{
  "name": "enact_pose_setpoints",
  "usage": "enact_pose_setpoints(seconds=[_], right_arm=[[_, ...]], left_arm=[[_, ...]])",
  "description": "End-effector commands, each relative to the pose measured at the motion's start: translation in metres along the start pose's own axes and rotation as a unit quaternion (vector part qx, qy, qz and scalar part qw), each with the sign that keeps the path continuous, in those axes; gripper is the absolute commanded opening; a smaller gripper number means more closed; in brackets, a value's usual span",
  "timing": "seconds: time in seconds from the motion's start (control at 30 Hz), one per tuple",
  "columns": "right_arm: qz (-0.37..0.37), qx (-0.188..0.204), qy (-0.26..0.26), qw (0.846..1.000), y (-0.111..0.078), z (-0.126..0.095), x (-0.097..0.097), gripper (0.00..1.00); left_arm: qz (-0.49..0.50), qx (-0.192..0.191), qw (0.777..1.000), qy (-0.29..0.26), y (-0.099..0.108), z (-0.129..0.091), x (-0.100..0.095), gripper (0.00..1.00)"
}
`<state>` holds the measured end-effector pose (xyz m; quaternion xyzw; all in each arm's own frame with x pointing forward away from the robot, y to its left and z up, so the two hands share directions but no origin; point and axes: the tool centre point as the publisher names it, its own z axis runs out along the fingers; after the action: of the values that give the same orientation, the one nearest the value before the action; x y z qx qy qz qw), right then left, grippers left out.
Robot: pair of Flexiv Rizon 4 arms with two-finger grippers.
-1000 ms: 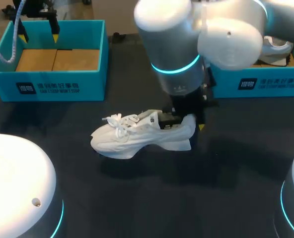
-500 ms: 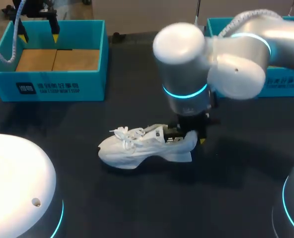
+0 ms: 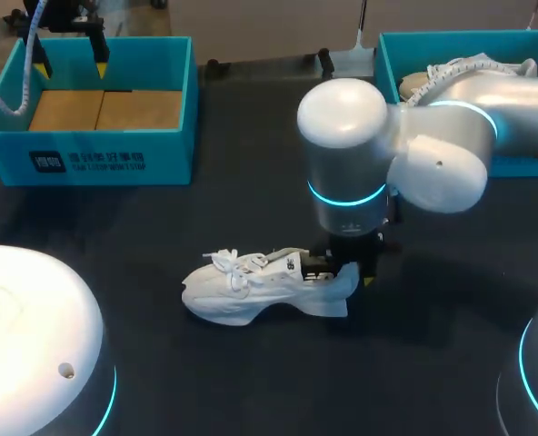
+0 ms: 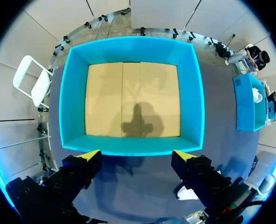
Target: Take the shoe out of the shoebox, open the shoe tongue, remove and reinsert the insole, then place the shoe into the shoebox
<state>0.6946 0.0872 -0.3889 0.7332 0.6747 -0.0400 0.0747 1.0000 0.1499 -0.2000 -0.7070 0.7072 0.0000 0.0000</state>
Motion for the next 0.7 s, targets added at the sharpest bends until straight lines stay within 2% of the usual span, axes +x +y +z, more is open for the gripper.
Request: enact_pose_setpoints(seconds=[0.03,0.07,0.1,0.17,0.23,0.3,0.4,0.47,0.6,0.7], right_arm=[[0.003,0.002,-0.002,1.0,0.002,0.007,0.004,0.0],[0.004,0.003,-0.002,1.0,0.002,0.007,0.004,0.0],[0.005,0.003,-0.002,1.0,0.002,0.007,0.005,0.11],[0.005,0.003,-0.004,1.0,0.003,0.006,0.004,0.15],[0.004,0.002,-0.006,1.0,0.003,0.003,0.004,0.25],[0.0,0.0,-0.009,1.0,0.004,-0.002,0.004,0.3],[-0.006,-0.002,-0.008,1.0,0.002,-0.012,0.002,0.47],[-0.016,-0.004,-0.004,1.0,0.001,-0.02,0.001,0.99],[-0.036,-0.01,0.008,0.999,0.001,-0.039,0.0,1.0],[-0.087,-0.014,0.003,0.996,0.002,-0.055,0.004,1.0]], left_arm=[[0.0,0.0,1.0,0.0,0.0,0.0,0.0,1.0],[0.0,0.0,1.0,0.0,0.0,0.0,0.0,1.0],[0.0,0.0,1.0,0.0,0.0,0.0,0.0,1.0],[0.0,0.0,1.0,0.0,0.0,0.0,0.0,1.0],[0.0,0.0,1.0,0.0,0.0,0.0,0.0,1.0],[0.0,0.0,1.0,0.0,0.0,0.0,0.0,1.0],[0.0,0.0,1.0,0.0,0.0,0.0,0.0,1.0],[0.0,0.0,1.0,0.0,0.0,0.0,0.0,1.0],[0.0,0.0,1.0,0.0,0.0,0.0,0.0,1.0],[0.0,0.0,1.0,0.0,0.0,0.0,0.0,1.0]])
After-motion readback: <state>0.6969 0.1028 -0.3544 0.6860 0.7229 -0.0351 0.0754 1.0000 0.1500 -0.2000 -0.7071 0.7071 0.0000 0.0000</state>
